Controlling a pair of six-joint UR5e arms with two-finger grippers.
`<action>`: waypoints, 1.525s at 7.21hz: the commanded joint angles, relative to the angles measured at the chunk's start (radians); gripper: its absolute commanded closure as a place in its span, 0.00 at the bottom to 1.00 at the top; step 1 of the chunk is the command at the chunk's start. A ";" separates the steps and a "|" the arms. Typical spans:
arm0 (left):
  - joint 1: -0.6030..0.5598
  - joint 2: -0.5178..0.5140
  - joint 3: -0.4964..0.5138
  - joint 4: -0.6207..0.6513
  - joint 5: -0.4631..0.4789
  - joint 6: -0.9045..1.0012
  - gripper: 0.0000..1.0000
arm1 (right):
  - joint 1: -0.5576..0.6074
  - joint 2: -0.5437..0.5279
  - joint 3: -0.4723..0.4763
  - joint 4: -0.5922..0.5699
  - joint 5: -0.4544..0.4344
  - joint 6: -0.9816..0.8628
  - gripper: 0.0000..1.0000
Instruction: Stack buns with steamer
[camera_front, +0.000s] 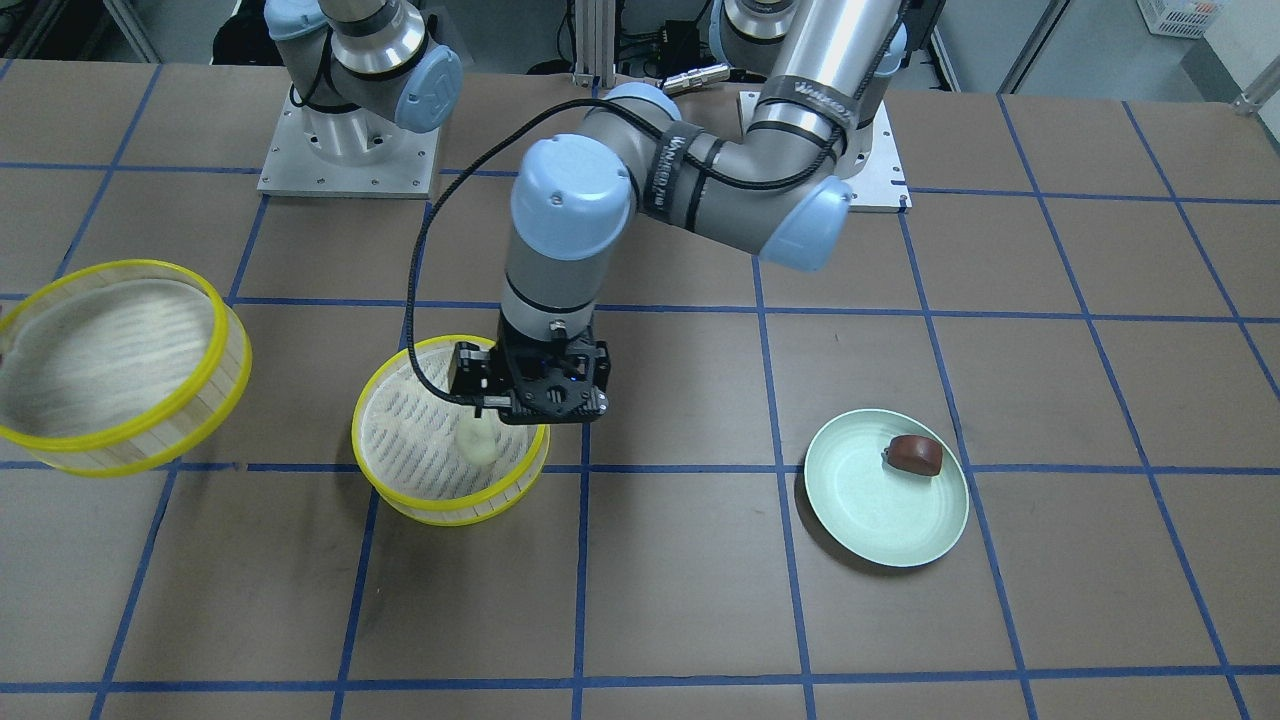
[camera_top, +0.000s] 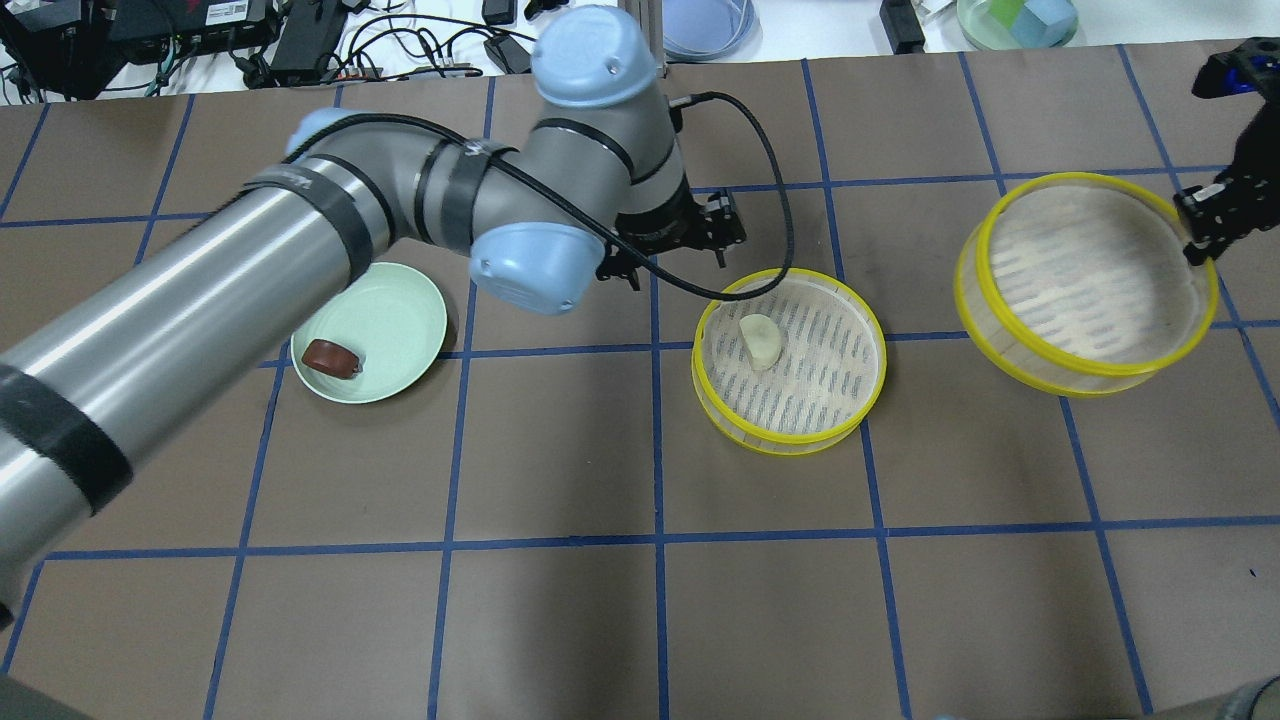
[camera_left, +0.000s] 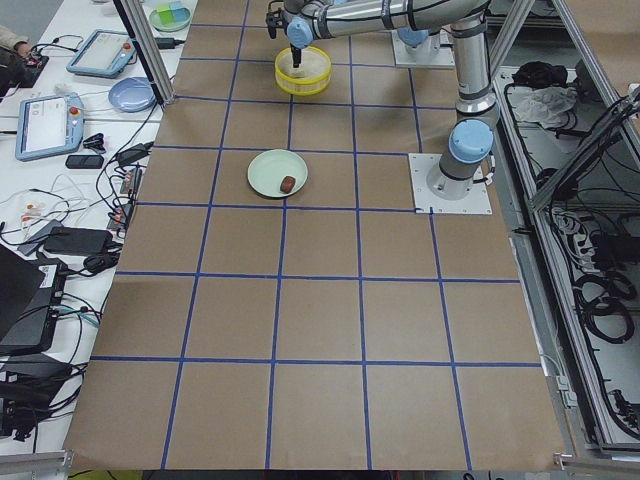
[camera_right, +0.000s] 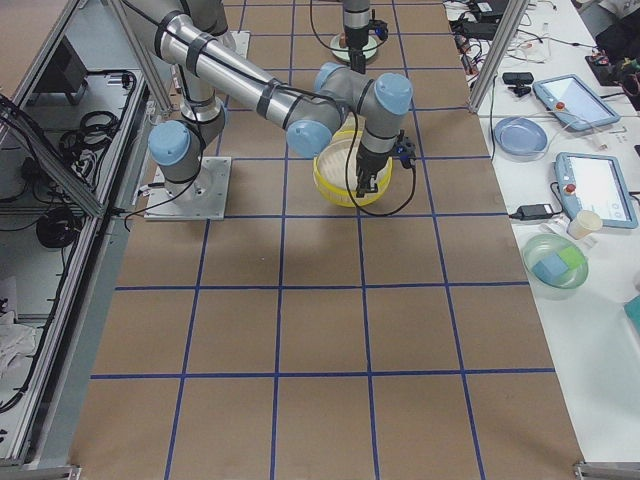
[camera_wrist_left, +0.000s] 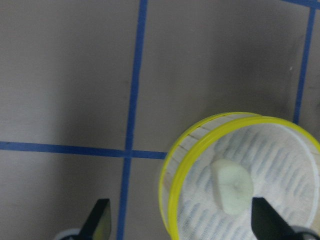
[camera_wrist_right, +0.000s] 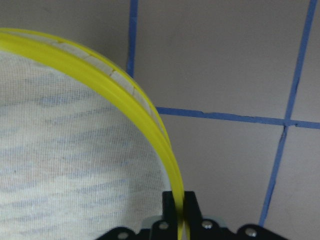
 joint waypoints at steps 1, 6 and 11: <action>0.121 0.076 -0.008 -0.146 0.122 0.162 0.00 | 0.189 -0.004 0.003 0.033 -0.001 0.222 0.99; 0.536 0.072 -0.158 -0.120 0.132 0.718 0.02 | 0.415 0.072 0.006 0.014 0.004 0.496 1.00; 0.569 -0.040 -0.227 0.003 0.209 0.763 0.08 | 0.436 0.080 0.054 -0.015 0.010 0.500 1.00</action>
